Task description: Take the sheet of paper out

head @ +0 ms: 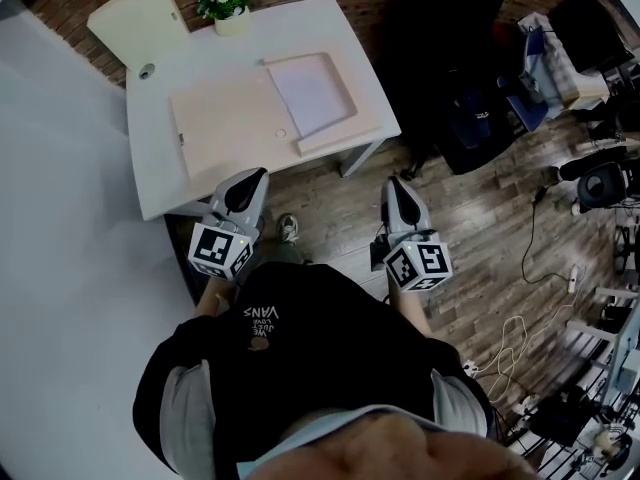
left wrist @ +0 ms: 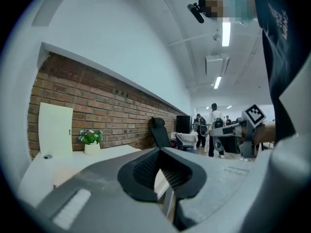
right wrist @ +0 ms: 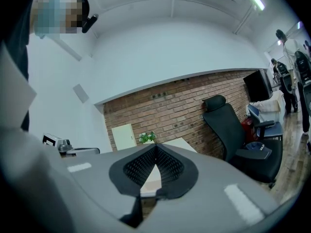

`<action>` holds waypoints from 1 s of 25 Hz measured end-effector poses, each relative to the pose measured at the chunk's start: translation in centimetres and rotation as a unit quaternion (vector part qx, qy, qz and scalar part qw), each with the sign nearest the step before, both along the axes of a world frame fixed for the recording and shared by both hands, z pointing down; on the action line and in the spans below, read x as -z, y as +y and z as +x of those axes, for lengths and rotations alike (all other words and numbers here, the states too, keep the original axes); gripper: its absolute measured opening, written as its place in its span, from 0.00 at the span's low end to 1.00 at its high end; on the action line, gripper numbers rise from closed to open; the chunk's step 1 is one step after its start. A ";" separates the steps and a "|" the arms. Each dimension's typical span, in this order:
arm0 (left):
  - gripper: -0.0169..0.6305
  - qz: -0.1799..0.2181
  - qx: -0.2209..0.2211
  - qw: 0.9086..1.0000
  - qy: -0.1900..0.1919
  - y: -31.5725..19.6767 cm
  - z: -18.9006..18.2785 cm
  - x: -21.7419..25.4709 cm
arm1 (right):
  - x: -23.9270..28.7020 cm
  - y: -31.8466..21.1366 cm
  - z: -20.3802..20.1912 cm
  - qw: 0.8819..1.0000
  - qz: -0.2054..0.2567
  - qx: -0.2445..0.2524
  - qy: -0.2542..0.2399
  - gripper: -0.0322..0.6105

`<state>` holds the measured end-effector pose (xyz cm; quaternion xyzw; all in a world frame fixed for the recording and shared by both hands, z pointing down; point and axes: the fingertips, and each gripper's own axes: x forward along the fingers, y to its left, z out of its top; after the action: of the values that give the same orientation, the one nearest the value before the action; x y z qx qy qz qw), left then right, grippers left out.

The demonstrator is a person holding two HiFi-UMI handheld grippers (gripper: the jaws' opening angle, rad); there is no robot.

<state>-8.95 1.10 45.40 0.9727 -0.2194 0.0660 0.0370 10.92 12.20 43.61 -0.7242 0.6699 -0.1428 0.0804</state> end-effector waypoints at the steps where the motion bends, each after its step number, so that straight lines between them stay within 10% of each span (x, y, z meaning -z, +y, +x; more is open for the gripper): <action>1: 0.03 0.001 -0.002 1.000 0.001 -0.7 0.2 0.0 | 0.1 -0.6 0.2 1.000 0.001 -0.002 0.001 0.05; 25: 0.03 -0.029 -0.077 0.997 -0.013 -13.5 3.4 -1.7 | -0.5 -11.4 2.0 0.997 0.001 -0.073 0.003 0.05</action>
<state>-5.53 -12.44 47.10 0.9843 -0.1421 0.0877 0.0566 12.94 0.75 44.14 -0.7715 0.6155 -0.1335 0.0897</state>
